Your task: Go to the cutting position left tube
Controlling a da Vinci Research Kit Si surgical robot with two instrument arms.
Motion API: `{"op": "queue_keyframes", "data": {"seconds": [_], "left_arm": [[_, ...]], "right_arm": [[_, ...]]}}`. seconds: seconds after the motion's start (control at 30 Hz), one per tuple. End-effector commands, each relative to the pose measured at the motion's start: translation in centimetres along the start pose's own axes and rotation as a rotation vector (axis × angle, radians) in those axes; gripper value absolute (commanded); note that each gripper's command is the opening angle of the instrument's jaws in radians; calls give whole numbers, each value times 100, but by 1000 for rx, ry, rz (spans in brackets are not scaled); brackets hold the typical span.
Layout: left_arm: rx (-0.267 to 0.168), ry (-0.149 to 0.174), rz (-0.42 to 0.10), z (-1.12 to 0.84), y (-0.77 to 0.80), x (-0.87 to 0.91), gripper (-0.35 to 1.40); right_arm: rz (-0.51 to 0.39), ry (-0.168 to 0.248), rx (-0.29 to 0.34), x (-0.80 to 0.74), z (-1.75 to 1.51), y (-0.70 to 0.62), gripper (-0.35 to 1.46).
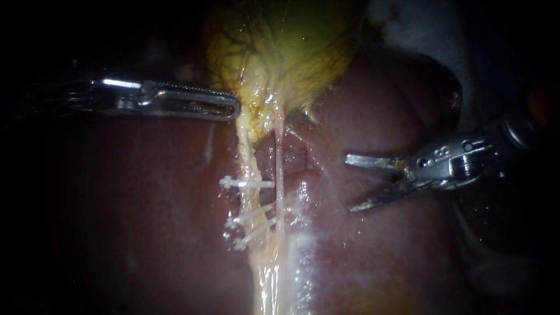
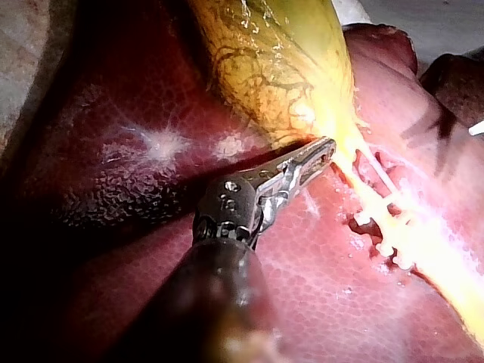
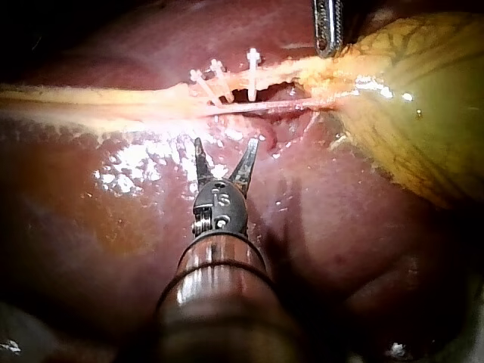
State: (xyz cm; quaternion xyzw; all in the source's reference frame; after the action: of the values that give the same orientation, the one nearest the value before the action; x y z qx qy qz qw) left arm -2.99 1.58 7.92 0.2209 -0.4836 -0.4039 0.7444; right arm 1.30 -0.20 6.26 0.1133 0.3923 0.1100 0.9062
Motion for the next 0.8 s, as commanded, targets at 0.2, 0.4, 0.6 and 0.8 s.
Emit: {"op": "queue_keyframes", "data": {"seconds": [0.2,0.4,0.6,0.8], "left_arm": [[4,2,-1,-7,1,-1,-35],[2,4,-7,-39,-2,-14,-35],[-12,-21,-23,-76,-11,-38,-35],[-11,-37,-27,-87,-22,-51,-35]], "right_arm": [[0,0,0,0,0,-1,141],[0,0,0,0,0,0,141],[-6,1,3,0,0,0,141],[-5,1,3,1,0,0,141]]}}
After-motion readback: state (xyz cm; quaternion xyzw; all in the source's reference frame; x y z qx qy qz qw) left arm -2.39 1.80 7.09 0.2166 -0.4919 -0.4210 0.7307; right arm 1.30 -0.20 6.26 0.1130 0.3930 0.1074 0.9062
